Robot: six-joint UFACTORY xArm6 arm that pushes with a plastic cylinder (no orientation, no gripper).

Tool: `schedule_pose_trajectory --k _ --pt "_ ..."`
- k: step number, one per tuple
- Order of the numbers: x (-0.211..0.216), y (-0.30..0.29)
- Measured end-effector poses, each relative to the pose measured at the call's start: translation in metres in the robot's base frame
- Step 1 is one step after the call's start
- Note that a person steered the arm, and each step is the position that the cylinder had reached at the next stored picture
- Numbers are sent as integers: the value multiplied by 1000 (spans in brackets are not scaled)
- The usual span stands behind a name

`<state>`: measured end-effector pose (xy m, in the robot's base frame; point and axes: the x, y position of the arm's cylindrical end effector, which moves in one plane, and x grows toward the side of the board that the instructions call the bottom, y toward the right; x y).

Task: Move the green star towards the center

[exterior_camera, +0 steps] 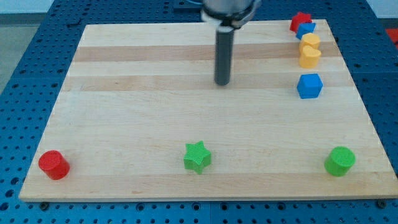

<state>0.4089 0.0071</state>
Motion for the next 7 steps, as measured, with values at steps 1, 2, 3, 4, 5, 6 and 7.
schedule_pose_trajectory --k 1,2,3,4,5,6,7 --pt "59 -28" --pt "118 -65" --pt "157 -104" --pt "192 -128" --pt "209 -112" --pt "207 -71" --pt "197 -30"
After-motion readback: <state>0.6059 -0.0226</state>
